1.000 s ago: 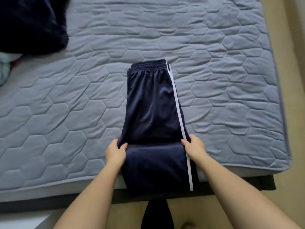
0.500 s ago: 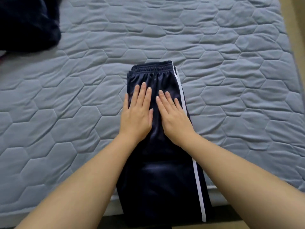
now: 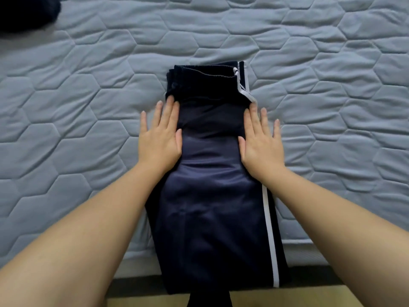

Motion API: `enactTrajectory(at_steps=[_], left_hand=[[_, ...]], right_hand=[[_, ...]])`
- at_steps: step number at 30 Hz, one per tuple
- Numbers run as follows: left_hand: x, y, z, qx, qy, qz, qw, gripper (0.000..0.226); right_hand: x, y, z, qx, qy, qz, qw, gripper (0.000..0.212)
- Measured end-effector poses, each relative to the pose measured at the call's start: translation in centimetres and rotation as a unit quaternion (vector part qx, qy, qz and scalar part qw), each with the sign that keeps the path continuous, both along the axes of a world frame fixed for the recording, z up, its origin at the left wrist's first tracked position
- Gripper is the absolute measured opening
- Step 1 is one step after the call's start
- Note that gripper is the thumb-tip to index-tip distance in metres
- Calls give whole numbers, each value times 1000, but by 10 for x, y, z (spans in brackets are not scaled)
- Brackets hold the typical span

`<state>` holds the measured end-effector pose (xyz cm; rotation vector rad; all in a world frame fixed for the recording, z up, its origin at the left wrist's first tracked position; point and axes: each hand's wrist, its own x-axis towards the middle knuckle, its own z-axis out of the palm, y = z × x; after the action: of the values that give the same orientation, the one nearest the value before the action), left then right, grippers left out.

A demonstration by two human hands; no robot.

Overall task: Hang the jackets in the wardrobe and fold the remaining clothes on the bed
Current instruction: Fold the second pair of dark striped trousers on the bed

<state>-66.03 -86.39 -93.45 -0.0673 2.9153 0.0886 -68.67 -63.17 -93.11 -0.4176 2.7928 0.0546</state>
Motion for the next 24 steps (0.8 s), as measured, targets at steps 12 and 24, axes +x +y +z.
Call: enactTrajectory(at_steps=[12, 24], left_hand=[[169, 45, 19, -10, -42, -80, 996, 69], [256, 75, 58, 376, 0, 444, 814, 46]], right_hand=[[155, 46, 17, -17, -20, 152, 988, 73], [229, 73, 57, -312, -131, -278, 899, 59]])
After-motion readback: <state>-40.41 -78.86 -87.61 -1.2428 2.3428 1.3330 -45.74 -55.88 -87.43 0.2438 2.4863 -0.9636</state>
